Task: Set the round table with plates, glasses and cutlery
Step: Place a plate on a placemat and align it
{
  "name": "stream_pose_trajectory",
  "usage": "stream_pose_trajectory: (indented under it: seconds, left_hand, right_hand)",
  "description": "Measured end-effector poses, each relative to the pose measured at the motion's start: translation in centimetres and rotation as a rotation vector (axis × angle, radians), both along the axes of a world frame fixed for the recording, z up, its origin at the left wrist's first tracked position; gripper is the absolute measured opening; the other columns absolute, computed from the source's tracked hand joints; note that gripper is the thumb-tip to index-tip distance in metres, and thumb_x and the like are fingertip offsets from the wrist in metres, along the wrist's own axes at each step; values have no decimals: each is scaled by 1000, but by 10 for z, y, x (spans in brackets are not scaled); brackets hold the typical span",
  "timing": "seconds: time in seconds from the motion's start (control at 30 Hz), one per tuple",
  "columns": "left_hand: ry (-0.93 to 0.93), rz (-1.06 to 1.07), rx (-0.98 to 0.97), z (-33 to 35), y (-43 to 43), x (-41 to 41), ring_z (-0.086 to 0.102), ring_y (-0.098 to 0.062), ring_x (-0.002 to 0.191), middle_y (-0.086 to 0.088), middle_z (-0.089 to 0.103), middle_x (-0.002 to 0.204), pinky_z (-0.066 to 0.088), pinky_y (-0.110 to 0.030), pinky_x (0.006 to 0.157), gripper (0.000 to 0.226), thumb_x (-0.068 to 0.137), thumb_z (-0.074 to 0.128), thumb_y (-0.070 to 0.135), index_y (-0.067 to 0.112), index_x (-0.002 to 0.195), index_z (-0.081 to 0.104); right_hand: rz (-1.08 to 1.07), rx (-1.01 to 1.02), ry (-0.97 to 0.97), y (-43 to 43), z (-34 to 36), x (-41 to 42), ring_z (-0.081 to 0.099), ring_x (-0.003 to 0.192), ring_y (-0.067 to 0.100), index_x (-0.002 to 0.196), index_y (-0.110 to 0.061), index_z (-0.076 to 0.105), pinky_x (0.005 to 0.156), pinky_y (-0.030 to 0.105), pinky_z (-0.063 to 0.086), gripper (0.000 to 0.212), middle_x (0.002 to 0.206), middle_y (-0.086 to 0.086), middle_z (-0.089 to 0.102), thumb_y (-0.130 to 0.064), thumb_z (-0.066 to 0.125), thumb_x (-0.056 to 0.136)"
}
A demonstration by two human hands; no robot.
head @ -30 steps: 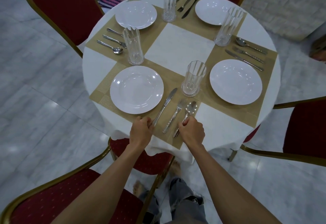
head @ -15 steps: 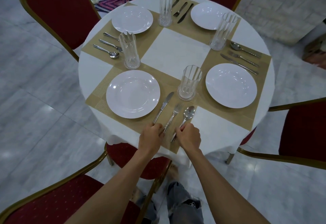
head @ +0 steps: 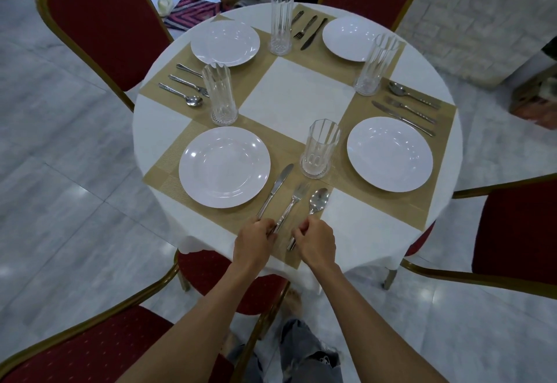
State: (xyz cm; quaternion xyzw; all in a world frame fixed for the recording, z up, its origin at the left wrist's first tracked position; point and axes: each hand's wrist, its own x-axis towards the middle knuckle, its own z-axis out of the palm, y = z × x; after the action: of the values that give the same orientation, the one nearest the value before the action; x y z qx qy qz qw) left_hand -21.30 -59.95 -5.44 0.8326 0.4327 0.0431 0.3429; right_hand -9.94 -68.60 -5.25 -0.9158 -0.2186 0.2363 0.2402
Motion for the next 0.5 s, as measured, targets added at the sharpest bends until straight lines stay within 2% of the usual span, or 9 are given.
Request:
stream_pose_trajectory:
  seconds: [0.37,0.5]
  left_hand:
    - [33,39,-27,9,-1,-2,63,-20,85,1,65,97,56,-39,79,21,85,71,22,22,107,70]
    - [5,58,-33,12,1,-11,64,-18,89,-1,66,104,56,-36,81,33,85,73,28,18,116,67]
  right_hand:
    - [58,45,19,-5,-3,4,58,70,12,75,-19,57,63,30,51,16,76,-5,60,-17,70,85]
    - [47,54,20,-7,0,1,59,71,14,75,-18,57,64,32,52,15,75,-4,61,-17,70,83]
